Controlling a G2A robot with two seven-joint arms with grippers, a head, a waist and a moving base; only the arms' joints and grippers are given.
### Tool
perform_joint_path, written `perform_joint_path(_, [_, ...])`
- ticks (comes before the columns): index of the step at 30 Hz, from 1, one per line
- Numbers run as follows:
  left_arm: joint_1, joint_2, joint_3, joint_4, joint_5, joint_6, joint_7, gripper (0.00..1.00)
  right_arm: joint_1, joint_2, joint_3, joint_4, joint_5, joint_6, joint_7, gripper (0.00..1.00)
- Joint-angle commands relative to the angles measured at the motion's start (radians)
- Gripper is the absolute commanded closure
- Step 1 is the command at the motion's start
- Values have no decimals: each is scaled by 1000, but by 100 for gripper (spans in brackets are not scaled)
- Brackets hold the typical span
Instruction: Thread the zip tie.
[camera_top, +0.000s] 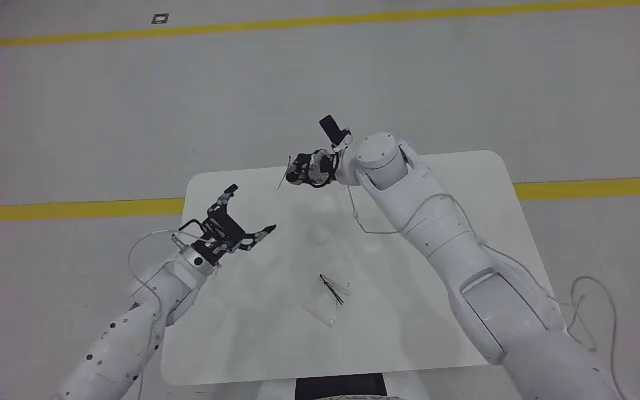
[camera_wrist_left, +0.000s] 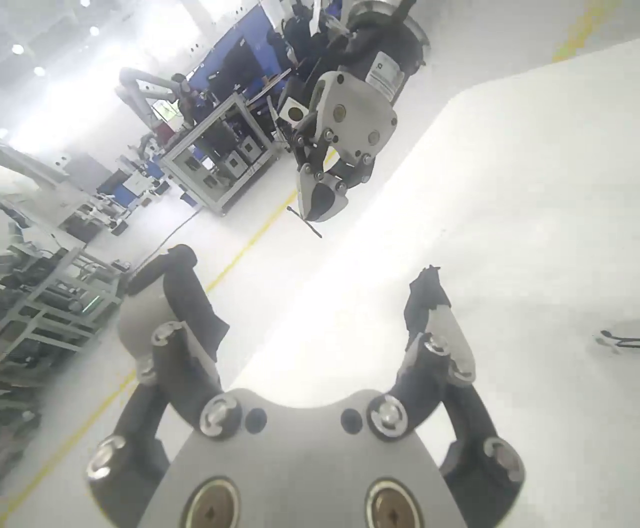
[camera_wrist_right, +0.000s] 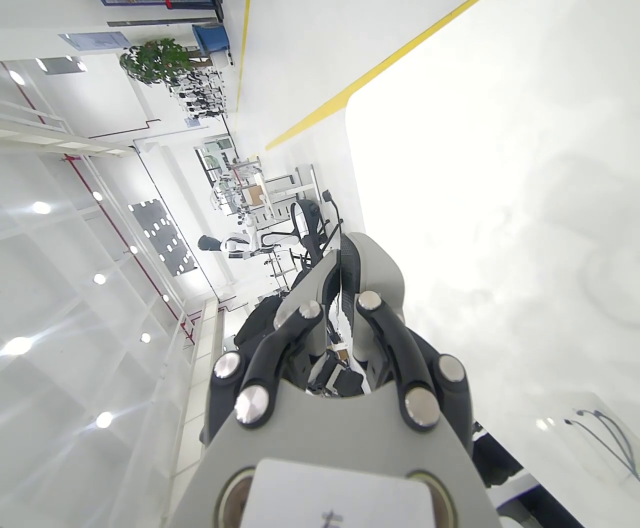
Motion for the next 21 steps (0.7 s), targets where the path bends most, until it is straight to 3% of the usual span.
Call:
perform_joint_path(1, [-35, 31, 65, 15, 0, 47, 7, 0, 6, -2, -5, 9, 14, 0, 4, 100])
perform_joint_path(2, [-49, 45, 98, 28, 0, 76, 17, 0, 7, -4, -4, 7, 34, 0, 4, 100])
perform_joint_path(21, [-49, 45, 98, 28, 0, 76, 17, 0, 7, -4, -4, 7, 34, 0, 4, 100])
